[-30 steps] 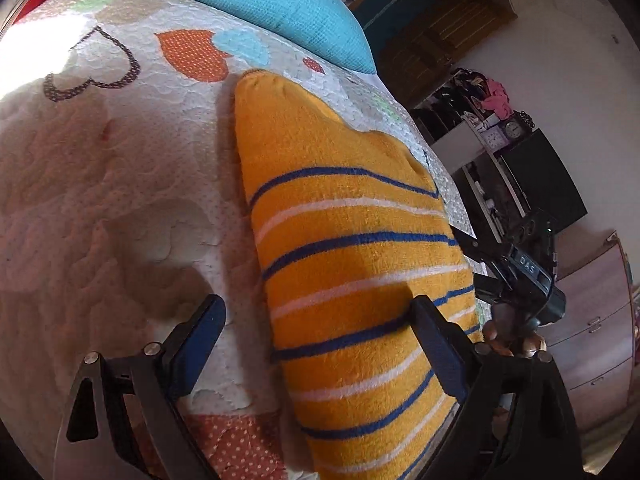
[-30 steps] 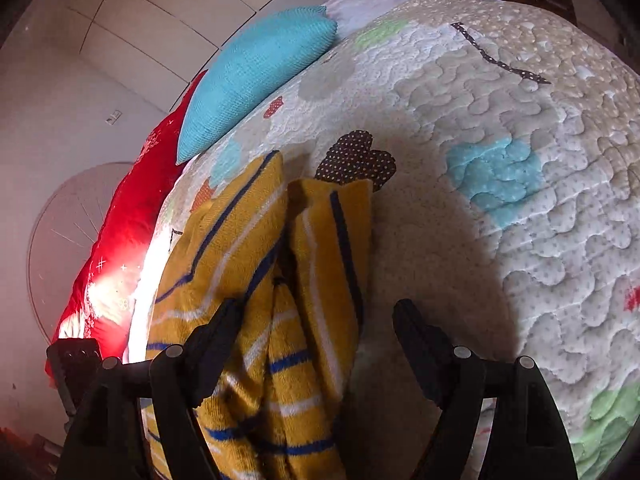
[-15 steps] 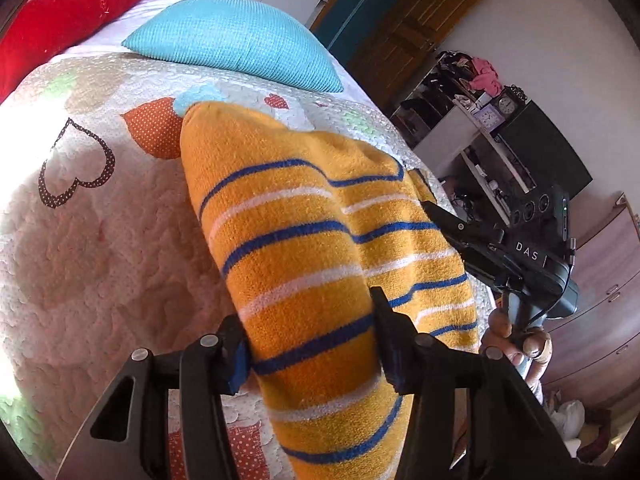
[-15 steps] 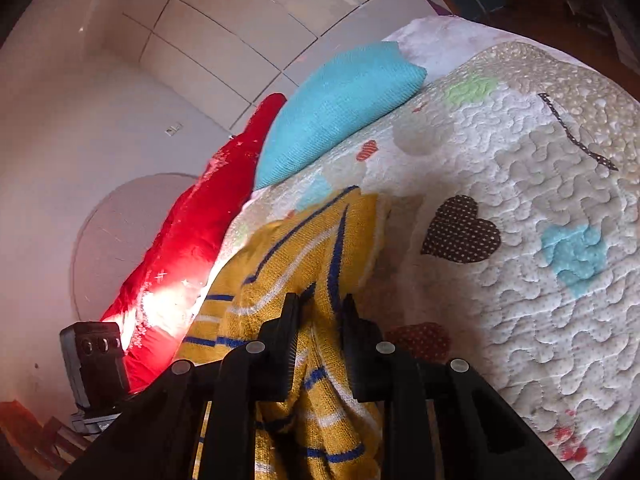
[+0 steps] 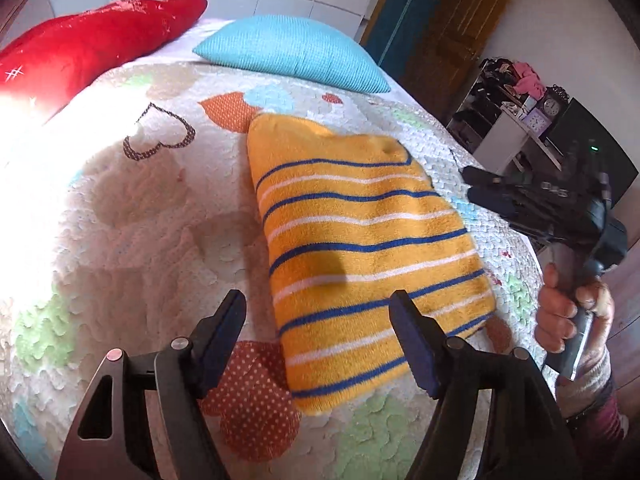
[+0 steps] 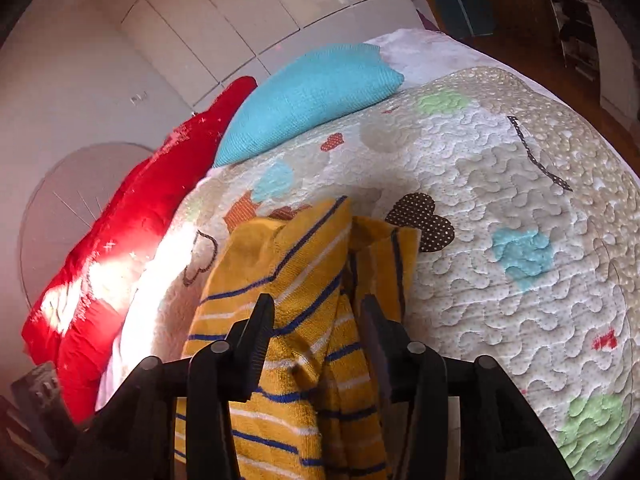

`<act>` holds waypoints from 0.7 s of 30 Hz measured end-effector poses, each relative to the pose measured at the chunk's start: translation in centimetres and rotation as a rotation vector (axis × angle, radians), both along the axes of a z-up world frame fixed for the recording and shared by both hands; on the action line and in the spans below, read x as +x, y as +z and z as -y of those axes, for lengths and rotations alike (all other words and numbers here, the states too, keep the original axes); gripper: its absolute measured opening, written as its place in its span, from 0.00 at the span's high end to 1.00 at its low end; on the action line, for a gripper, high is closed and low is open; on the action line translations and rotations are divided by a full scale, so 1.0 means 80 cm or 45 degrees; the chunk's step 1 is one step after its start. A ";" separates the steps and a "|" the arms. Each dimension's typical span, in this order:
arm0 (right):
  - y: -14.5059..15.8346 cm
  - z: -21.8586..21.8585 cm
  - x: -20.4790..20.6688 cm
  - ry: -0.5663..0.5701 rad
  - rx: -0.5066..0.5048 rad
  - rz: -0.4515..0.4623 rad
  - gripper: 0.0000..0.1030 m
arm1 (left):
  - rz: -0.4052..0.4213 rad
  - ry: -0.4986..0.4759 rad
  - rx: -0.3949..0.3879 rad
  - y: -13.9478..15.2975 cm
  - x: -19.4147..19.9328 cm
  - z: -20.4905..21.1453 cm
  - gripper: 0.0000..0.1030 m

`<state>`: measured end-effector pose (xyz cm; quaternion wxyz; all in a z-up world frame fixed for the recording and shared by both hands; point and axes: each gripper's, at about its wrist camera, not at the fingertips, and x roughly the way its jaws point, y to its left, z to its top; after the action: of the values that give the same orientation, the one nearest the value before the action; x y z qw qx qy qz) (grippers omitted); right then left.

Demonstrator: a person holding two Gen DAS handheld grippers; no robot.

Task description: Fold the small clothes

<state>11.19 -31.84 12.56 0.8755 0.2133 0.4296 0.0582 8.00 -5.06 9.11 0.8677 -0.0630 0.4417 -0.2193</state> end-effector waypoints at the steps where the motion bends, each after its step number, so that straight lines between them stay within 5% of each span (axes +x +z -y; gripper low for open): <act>1: -0.014 -0.010 0.012 0.005 -0.026 -0.056 0.47 | 0.025 0.007 -0.003 0.006 -0.008 -0.002 0.27; 2: -0.028 -0.018 0.022 0.015 -0.006 -0.092 0.54 | 0.046 0.012 -0.002 0.012 -0.018 -0.005 0.27; 3: -0.038 -0.022 0.024 0.035 0.055 -0.098 0.78 | 0.066 0.014 0.005 0.016 -0.026 -0.007 0.26; 5: -0.041 -0.021 0.017 0.052 0.164 -0.066 0.85 | 0.119 0.019 0.036 0.026 -0.045 -0.011 0.26; 11: -0.048 0.005 -0.008 -0.083 0.037 -0.138 0.90 | 0.301 0.073 0.150 0.047 -0.081 -0.013 0.16; 18: -0.049 -0.001 -0.018 -0.131 -0.077 -0.174 0.85 | 0.316 0.178 0.093 0.048 -0.094 -0.034 0.09; 21: -0.015 -0.015 -0.038 -0.176 -0.183 -0.088 0.80 | 0.361 0.225 0.121 0.055 -0.107 -0.042 0.09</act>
<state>8.11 -30.68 11.39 0.8752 0.1810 0.4467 -0.0408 -0.53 -1.68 13.51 0.9392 -0.0288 0.3176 -0.1276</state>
